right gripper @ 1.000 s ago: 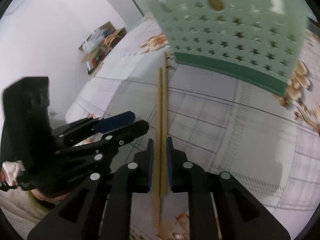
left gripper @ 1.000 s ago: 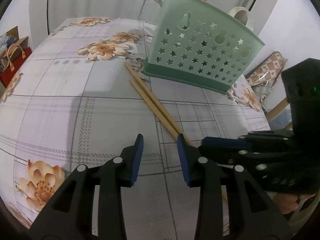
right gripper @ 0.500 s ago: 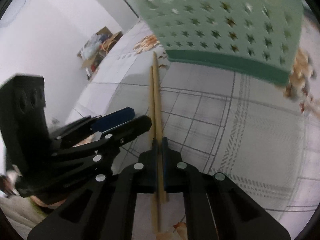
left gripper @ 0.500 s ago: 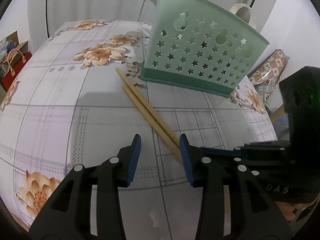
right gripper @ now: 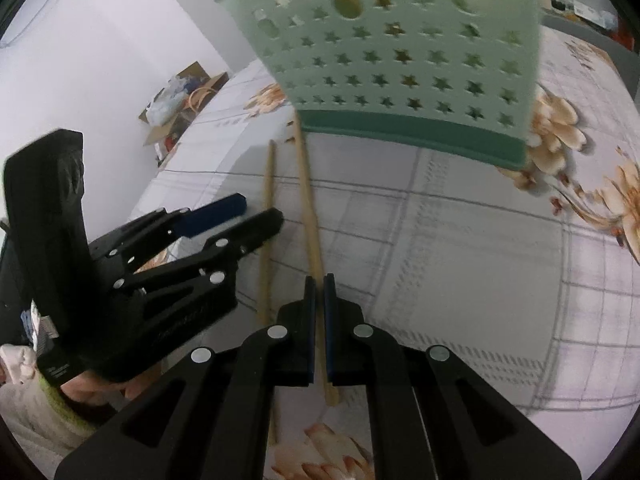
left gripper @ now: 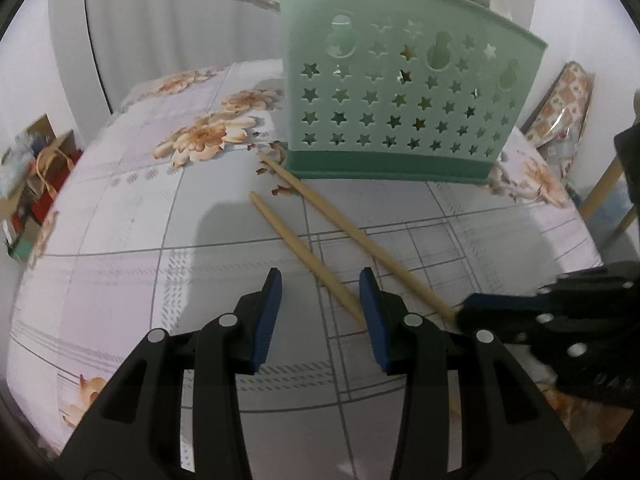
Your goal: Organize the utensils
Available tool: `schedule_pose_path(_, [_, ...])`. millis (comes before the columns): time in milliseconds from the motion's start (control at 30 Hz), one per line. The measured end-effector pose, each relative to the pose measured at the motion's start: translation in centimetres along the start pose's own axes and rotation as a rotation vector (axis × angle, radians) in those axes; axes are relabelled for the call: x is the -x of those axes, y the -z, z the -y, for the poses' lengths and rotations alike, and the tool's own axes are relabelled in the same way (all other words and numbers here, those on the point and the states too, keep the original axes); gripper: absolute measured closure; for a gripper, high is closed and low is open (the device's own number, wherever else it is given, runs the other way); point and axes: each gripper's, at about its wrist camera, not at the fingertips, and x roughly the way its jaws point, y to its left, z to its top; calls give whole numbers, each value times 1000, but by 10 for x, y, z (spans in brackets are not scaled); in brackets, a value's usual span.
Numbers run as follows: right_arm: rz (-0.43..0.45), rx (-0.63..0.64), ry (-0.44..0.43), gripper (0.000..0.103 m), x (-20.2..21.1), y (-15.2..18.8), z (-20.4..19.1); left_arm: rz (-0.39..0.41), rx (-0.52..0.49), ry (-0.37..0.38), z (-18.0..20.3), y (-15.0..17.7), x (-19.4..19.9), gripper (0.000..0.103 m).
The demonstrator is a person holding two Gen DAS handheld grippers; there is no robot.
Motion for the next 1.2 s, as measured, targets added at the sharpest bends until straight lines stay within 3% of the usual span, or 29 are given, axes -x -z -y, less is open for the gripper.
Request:
schedule_pose_path(67, [-7,8,7,99,4,2,2,-1,-7,-13,0,1,1,71])
schedule_pose_path(133, [-12,28,17,99,8,7,6,-6,-11,-16,-1,0,2,85])
schedule_pose_path(400, [-48,59,50,99,27,25,10,-28,11,8,-20,4,10,97])
schedule_pose_path(633, [-111,75,100,99,46,40,21,-57,-9,-20,-33,23,27,98])
schedule_pose_path(767, [-88,112,118,97,49,30,13,-66,-9,-45,-32,24,29,98])
schedule_pose_path(833, [-77,119,117,89,45,22,7,-70,-7,-56,-31,23,29,98])
schedule_pose_path(900, [-46,150,154,69,37,11,-4,-73,-9,-61,-31,23,29,98])
schedule_pose_path(933, [-36,166,176,68,34,8,-9,-74,-9,-62,-31,23,29,98])
schedule_pose_path(1133, [-28,269,298,68,-3,-5,-32,-79,-23,-69,-30,22,29,98])
schedule_pose_path(1200, [-22,278,297,77,-4,-7,-36,-80,-29,-72,-30,22,29,98])
